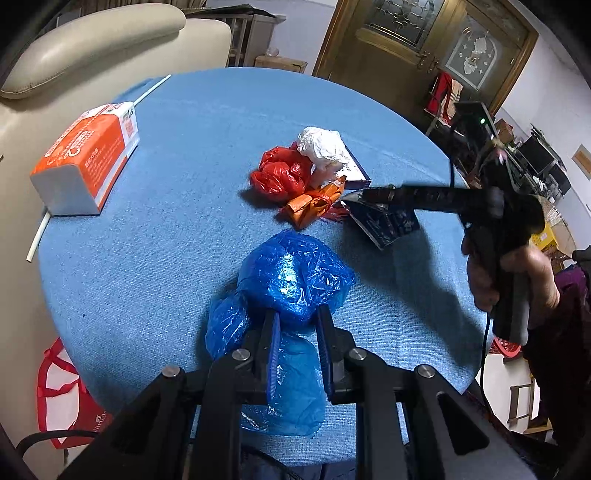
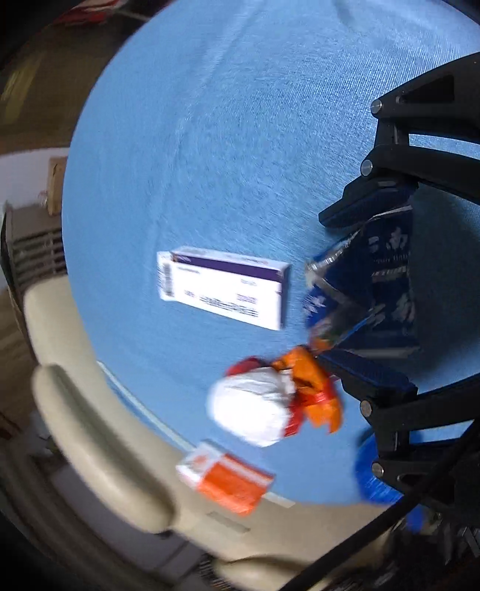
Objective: Collect trash
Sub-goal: 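Lift the blue bag with left gripper while right lifts the blue wrapper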
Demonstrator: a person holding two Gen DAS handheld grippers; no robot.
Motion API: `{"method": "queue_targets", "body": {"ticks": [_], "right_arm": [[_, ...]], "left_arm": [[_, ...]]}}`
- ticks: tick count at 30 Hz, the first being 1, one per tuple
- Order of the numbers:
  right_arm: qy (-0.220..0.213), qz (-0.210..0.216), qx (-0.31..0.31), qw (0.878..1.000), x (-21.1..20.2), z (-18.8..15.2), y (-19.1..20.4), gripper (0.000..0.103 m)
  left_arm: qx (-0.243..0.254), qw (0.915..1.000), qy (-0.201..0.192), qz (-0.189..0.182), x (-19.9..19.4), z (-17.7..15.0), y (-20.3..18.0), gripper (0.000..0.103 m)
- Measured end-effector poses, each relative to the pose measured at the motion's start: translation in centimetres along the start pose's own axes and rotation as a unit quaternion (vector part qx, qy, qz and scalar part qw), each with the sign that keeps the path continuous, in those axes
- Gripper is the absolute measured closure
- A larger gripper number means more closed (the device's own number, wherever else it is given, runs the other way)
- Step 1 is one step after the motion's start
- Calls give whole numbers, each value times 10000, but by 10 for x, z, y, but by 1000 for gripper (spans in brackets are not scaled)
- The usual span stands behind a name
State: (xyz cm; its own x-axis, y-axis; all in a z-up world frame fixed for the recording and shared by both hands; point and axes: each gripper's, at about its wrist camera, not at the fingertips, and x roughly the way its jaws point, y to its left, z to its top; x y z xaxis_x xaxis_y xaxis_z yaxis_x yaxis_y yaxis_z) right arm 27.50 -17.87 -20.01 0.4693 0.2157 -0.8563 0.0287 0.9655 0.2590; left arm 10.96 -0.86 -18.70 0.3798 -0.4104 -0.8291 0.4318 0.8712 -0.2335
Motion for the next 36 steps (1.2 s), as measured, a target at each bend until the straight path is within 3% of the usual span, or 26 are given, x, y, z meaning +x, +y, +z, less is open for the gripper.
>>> {"method": "queue_targets", "body": {"ticks": [2, 5, 12, 21, 36], "right_arm": [[35, -73, -279, 9996, 3, -7, 9, 38], [-126, -93, -430, 9990, 2, -15, 17, 67], [-551, -66, -173, 9983, -20, -34, 14, 70], [-1110, 37, 181, 9937, -85, -74, -3, 70], [-1903, 27, 468, 9806, -174, -122, -19, 70]], "left_arm": [[-6, 10000, 13, 0, 0, 0, 0, 83], [0, 10000, 16, 13, 0, -1, 0, 83], [-36, 10000, 40, 21, -1, -1, 1, 83], [64, 9999, -106, 24, -15, 3, -10, 83], [662, 9962, -560, 122, -56, 1, -62, 83]]}}
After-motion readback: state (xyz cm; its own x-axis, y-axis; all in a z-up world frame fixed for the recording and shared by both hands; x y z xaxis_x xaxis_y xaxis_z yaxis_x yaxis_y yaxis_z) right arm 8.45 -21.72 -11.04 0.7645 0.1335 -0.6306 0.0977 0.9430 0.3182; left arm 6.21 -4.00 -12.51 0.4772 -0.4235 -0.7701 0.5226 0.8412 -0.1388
